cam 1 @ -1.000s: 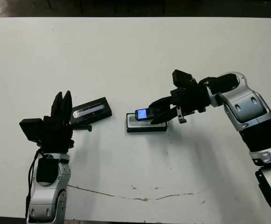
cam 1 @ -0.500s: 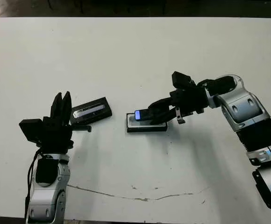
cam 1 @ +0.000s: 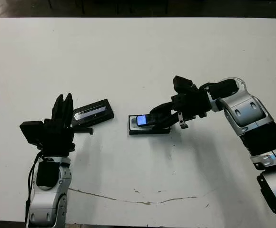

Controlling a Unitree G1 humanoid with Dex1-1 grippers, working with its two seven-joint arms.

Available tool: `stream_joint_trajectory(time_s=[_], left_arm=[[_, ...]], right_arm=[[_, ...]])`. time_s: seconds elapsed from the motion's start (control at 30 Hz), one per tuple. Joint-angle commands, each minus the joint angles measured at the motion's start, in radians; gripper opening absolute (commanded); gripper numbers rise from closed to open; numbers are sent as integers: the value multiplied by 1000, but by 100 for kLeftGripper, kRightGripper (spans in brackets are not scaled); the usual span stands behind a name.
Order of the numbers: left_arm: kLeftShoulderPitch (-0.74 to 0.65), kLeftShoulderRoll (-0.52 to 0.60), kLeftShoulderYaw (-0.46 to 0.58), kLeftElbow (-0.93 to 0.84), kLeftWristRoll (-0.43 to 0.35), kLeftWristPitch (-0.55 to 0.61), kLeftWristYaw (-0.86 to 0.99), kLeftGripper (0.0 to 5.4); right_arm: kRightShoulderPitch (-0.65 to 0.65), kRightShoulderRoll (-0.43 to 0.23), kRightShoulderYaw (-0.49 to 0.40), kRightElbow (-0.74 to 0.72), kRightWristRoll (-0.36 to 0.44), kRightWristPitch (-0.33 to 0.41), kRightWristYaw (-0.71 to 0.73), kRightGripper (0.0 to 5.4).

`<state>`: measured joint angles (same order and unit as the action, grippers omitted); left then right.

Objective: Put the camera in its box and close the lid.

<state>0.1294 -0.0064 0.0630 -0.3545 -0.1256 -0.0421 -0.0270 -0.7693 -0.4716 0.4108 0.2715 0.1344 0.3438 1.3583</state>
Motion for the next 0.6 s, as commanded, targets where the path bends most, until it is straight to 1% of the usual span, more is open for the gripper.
stream_joint_trajectory(time_s=[0.03, 0.13, 0.2, 0.6], left_arm=[[21, 7, 9, 8, -2, 6, -3, 0], [21, 6, 7, 9, 6, 3, 1, 0], [22, 6, 5, 6, 10, 2, 2, 0], [31, 0, 0, 0, 3, 5, 1, 0]], right_arm=[[15, -5, 9, 11, -13, -8, 11, 48], [17, -7, 11, 13, -18, -21, 9, 48], [20, -10, 13, 3, -25, -15, 5, 48], [22, 2, 33, 17, -47, -25, 10, 48]])
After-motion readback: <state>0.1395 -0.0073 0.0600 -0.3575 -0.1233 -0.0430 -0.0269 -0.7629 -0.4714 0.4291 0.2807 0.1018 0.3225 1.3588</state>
